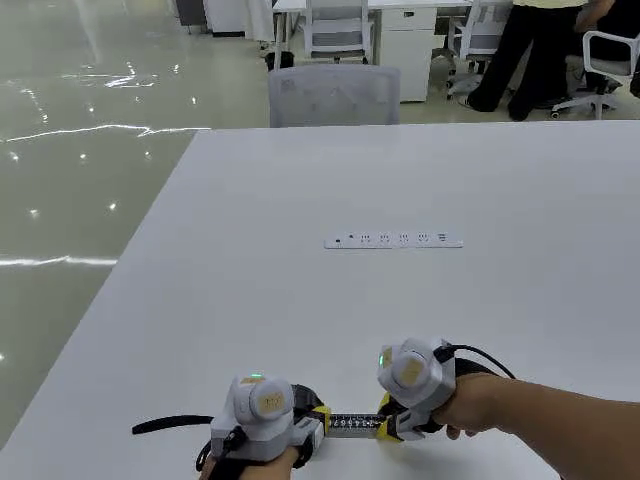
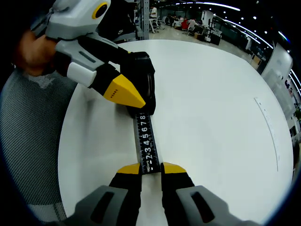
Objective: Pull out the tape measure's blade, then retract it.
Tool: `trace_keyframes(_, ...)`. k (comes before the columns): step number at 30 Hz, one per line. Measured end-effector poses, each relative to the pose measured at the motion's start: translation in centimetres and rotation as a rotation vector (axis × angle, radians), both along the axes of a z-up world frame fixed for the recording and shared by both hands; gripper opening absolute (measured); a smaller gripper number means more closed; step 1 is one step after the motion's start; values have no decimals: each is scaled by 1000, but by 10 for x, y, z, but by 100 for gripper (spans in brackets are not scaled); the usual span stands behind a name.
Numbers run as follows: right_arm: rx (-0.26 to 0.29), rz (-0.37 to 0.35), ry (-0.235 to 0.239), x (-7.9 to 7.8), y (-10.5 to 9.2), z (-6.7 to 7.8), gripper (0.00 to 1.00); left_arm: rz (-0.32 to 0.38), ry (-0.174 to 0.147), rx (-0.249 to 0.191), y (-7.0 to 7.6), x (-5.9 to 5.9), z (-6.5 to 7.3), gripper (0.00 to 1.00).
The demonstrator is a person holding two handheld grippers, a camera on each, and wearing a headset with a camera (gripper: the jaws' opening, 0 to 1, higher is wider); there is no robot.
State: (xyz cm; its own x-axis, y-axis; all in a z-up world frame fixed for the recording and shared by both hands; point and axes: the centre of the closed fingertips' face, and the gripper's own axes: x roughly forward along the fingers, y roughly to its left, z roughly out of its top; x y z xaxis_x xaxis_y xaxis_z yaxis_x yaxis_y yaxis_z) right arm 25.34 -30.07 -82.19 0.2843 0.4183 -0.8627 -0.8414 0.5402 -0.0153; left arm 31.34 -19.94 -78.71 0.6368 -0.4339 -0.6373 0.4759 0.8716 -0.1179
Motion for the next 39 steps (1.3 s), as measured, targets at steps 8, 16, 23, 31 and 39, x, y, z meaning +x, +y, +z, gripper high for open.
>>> trace_keyframes(8,29,-16,-12,4,7,0,14,2,-1,-2,-1,0,0,59)
trace_keyframes(16,16,-12,-30,8,11,0,14,7,3,-8,-1,0,0,59)
trace_keyframes(23,23,-6,-34,10,17,0,14,5,4,-7,-1,0,0,59)
trace_keyframes(31,66,-38,-27,13,26,0,14,4,4,-8,-1,-1,0,59)
trace_keyframes(39,59,-6,-35,17,32,0,14,5,9,-10,-1,0,1,59)
